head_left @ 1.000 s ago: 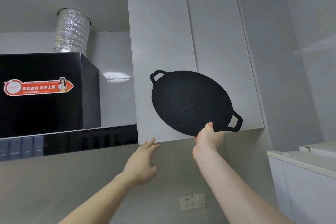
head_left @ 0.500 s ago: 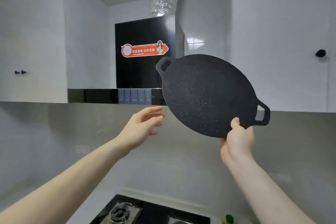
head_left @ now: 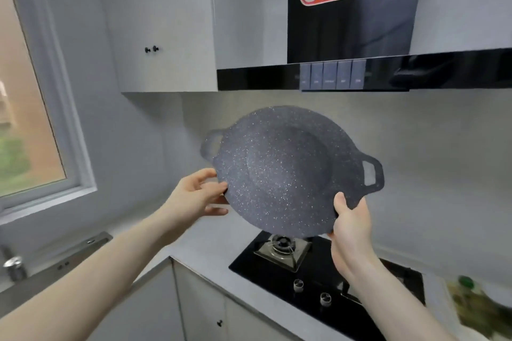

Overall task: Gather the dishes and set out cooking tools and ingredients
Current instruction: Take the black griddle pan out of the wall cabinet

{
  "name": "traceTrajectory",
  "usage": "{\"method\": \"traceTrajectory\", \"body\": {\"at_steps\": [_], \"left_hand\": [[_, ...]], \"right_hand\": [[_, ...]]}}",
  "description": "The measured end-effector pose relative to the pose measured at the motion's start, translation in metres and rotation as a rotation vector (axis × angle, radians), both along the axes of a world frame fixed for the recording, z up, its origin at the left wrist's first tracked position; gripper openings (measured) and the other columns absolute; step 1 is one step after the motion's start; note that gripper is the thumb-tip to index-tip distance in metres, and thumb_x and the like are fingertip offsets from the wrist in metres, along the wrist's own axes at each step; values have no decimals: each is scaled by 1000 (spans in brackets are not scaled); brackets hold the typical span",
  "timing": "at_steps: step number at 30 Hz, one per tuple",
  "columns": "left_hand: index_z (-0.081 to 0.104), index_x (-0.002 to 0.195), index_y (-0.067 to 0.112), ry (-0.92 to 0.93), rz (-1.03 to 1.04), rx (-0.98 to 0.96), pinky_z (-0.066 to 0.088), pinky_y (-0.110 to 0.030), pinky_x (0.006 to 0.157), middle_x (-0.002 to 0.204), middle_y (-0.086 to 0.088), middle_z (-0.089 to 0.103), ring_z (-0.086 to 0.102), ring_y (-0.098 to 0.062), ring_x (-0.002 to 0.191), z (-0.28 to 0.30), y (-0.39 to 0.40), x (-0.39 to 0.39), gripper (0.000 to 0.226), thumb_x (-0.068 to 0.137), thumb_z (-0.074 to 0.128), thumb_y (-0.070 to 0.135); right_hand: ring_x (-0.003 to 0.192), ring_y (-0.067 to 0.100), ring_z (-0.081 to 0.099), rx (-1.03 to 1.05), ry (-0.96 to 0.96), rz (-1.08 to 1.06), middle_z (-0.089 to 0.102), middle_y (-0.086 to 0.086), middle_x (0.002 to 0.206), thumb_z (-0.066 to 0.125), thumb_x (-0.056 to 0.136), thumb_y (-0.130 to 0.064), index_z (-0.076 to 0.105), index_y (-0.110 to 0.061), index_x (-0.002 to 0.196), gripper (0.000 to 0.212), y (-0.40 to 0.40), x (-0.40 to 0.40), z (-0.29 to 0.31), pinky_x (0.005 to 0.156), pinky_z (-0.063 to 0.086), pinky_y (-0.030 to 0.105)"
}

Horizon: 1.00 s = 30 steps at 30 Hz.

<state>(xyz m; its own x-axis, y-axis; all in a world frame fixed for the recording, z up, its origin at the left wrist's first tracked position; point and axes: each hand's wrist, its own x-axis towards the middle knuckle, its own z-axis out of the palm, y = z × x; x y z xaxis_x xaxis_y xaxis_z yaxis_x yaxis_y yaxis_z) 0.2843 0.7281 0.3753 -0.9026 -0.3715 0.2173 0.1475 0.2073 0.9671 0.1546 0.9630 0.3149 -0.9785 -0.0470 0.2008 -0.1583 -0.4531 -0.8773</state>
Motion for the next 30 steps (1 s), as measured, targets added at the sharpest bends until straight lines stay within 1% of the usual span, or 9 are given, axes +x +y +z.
{"method": "traceTrajectory", "body": {"at_steps": [4,7,9,11,15,17,21,27,30], "left_hand": [[58,114,4,-122,97,33,60,-31,67,86,-17,60,64,-19,76,-68,-64,30,21,95,66,8],[63,99,12,-213,175,66,56,-29,64,77,-7,46,63,-13,73,-107,-93,45,12,89,70,11],[52,86,15,-277,244,56,55,-29,63,72,-2,27,54,-6,62,-131,-114,46,18,96,63,4],[44,89,17,-293,282,90,55,-27,62,76,-6,20,48,-10,64,-152,-128,43,23,97,60,2],[50,81,17,-349,367,157,53,-33,67,53,14,44,48,-13,65,-192,-162,27,26,100,54,-1],[53,81,17,-372,391,185,52,-34,70,51,16,50,51,-14,67,-211,-185,10,26,100,53,-1],[65,104,10,-439,439,260,57,-33,73,79,4,73,61,-13,75,-246,-228,-23,12,100,55,4],[64,113,11,-536,490,319,57,-28,69,99,-5,72,65,-16,80,-294,-287,-83,16,99,57,8],[64,116,10,-580,483,331,56,-27,67,94,-7,67,64,-15,76,-318,-310,-113,20,98,56,5]], "right_hand": [[122,16,62,104,-79,95,66,-12,132,45,108,-21,50,-31,140,34,-64,20,-57,109,47,50],[121,17,62,170,-159,192,65,-9,132,45,108,-20,51,-29,139,33,-100,25,-91,109,47,51],[119,18,64,224,-216,239,66,-9,131,46,108,-20,53,-30,136,31,-126,20,-113,105,50,51],[113,19,68,268,-260,270,69,-8,126,46,108,-20,55,-30,131,27,-144,11,-131,95,57,46],[106,20,71,357,-379,336,70,-4,124,45,108,-21,55,-22,131,25,-182,-20,-167,78,63,40],[101,22,72,408,-428,401,73,2,120,46,108,-15,60,-17,120,18,-204,-45,-187,74,64,40],[97,24,74,517,-487,501,76,5,112,47,103,-4,64,-14,113,22,-239,-85,-217,72,63,40],[86,26,72,663,-561,607,73,13,109,49,99,0,62,-8,114,21,-292,-149,-261,62,61,34],[82,26,67,765,-590,619,71,16,107,54,97,-3,62,-4,113,18,-313,-185,-288,61,59,31]]}}
